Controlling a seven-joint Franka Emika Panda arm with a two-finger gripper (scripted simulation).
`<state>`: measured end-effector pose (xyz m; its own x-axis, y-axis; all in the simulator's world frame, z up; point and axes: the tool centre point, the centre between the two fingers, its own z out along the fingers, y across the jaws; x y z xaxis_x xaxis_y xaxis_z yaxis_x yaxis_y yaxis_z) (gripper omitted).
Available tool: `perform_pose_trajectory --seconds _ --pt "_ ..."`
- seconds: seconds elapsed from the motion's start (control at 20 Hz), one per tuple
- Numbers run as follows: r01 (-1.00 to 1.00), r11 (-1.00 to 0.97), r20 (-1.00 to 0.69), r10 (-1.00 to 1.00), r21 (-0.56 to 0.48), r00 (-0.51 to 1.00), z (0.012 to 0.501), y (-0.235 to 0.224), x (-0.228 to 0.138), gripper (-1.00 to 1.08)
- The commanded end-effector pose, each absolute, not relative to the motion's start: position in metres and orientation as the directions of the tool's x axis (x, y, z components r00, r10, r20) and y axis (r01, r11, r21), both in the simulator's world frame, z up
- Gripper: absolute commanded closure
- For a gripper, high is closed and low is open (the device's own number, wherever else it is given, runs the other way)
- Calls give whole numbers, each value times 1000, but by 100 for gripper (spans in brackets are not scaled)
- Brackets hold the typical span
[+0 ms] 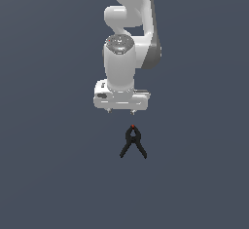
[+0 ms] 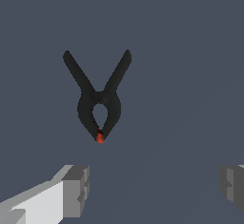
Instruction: Pick up the object and move it to a goal position.
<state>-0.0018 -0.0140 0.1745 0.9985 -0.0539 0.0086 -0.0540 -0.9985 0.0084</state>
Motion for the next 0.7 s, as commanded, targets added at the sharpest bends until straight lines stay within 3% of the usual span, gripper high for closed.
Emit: perform_pose_trajectory --seconds 0.0,0.65 --pt "-54 -999 9 -54 8 999 175 -14 -2 -92" --pt "22 -1000 -24 22 3 999 165 12 -11 -92"
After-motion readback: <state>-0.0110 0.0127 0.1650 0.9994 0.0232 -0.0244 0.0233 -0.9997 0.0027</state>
